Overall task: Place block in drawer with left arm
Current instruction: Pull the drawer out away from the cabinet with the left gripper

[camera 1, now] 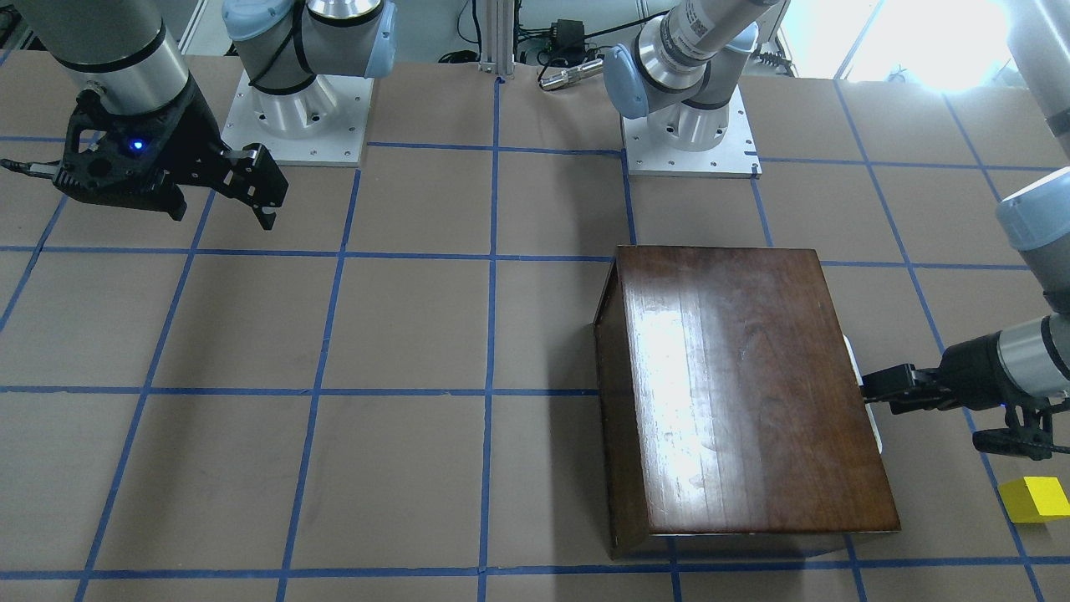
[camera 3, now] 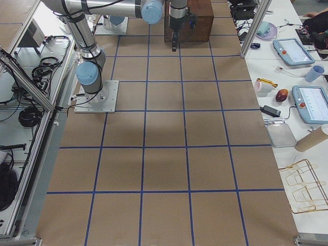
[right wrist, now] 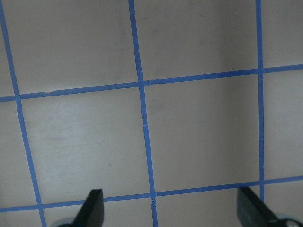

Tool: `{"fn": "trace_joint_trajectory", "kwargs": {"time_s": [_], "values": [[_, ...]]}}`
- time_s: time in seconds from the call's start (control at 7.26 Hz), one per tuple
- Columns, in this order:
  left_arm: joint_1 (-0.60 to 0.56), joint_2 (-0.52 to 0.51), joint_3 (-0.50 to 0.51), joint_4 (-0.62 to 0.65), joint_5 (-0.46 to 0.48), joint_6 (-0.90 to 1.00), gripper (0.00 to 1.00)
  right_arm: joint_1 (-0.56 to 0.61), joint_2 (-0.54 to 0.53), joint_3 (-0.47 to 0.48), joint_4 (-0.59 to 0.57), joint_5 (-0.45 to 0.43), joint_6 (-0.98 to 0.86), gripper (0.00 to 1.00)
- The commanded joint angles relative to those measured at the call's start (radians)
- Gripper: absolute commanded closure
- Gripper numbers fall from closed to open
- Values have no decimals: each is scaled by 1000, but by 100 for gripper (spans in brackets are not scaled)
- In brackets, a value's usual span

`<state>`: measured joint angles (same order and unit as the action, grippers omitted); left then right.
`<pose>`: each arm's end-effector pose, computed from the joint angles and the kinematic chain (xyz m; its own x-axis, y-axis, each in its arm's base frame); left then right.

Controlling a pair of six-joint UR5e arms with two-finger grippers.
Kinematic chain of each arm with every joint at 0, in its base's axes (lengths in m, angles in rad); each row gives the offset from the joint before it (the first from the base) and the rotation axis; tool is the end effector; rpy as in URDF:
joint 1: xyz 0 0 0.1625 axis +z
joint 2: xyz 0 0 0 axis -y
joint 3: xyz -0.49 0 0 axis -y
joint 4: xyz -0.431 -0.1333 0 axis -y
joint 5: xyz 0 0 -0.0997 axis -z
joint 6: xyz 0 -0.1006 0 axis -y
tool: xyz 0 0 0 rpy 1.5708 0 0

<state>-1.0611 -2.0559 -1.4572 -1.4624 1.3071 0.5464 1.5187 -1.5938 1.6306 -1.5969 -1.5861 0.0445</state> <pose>0.2028 -0.6898 0.3198 -0.9366 -0.0151 0.3502 0.0182 0.9956 0.0914 0.1046 -0.5242 0.5349 -0.9952 0.0963 0.0158 0.0964 0.9953 0.0100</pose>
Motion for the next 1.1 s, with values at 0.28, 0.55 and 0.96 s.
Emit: {"fn": "trace_joint_trajectory", "kwargs": {"time_s": [0.28, 0.55, 0.96], "values": [[25, 2, 8, 10, 64, 4, 10, 0, 0, 0, 0, 0, 0, 0], [33, 0, 12, 26, 75, 18, 10, 0, 0, 0, 0, 0, 0, 0], [58, -1, 12, 48, 136, 29, 11, 0, 0, 0, 0, 0, 0, 0]]}}
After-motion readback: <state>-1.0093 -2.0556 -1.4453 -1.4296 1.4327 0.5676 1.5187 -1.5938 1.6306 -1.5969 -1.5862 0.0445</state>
